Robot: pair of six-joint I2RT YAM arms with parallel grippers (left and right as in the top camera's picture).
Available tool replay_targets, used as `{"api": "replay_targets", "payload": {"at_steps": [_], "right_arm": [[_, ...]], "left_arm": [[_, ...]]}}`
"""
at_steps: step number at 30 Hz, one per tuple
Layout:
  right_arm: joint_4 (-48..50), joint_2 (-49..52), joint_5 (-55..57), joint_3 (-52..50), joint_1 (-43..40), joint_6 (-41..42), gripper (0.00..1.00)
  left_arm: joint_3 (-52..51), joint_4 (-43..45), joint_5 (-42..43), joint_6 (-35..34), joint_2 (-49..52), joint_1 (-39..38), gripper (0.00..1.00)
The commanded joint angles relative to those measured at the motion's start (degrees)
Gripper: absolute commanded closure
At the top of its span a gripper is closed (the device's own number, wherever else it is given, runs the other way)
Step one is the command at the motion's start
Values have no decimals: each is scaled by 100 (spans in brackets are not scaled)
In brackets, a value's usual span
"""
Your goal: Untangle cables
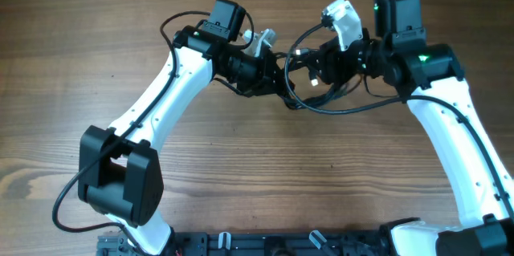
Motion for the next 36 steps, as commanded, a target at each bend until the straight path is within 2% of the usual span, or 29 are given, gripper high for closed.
{"api": "replay_targets", "payload": {"at_steps": [1, 13, 19, 27, 30, 32, 36], "right_arm": [[-61, 227, 293, 79, 33, -330, 47], [-446, 511, 208, 63, 153, -1355, 52], [-264, 774, 76, 26, 153, -1333, 59], [-127, 984, -98, 24, 223, -1329, 60], [63, 1064, -96, 24, 282, -1067, 71], [177, 1078, -92, 24, 282, -859, 82], [437, 1073, -96, 26, 280, -400, 92]], "left_arm": [[7, 20, 769, -57, 0, 37, 96], [7, -20, 776, 223, 0, 457, 96], [7, -188, 1047, 579, 0, 560, 96], [7, -201, 1051, 577, 0, 535, 96], [7, -203, 1071, 575, 0, 535, 96], [7, -203, 1071, 575, 0, 535, 96], [7, -199, 1067, 575, 0, 535, 96]]}}
